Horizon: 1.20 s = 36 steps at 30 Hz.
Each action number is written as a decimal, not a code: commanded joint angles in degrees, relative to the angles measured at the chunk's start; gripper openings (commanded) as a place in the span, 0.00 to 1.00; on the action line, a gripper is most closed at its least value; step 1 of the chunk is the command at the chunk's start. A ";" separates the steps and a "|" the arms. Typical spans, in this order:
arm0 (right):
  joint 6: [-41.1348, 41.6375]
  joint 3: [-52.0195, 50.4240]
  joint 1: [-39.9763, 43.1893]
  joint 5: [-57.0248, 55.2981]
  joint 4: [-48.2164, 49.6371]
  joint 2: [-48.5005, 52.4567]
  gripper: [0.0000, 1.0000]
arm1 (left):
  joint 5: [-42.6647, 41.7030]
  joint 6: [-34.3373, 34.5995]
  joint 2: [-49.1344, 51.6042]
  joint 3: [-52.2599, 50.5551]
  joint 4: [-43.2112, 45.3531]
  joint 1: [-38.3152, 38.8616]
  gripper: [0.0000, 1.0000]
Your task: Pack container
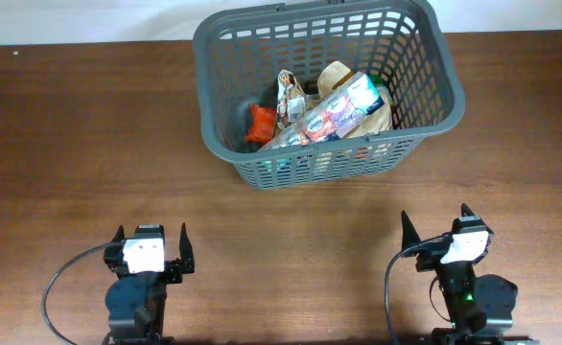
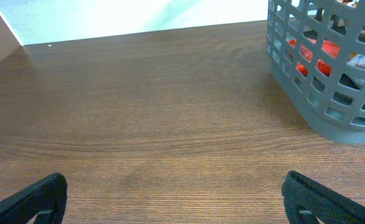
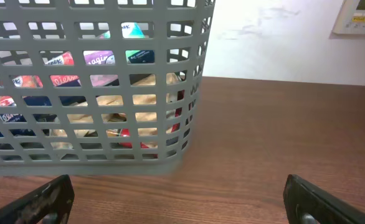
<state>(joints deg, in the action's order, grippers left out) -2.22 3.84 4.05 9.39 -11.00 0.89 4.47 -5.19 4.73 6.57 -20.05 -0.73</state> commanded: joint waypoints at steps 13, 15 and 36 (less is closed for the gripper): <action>-0.55 -0.50 -0.33 0.92 0.17 -0.70 0.99 | -0.39 -1.14 -0.48 -0.44 0.11 -0.28 0.99; -0.55 -0.50 -0.33 0.92 0.17 -0.70 0.99 | -0.39 -1.14 -0.48 -0.44 0.11 -0.28 0.99; -0.55 -0.50 -0.35 0.92 0.20 -0.70 1.00 | -0.39 -1.14 -0.48 -0.44 0.11 -0.28 0.99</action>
<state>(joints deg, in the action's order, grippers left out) -2.57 3.84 4.05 9.39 -11.00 0.89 4.47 -5.19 4.75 6.57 -20.08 -0.73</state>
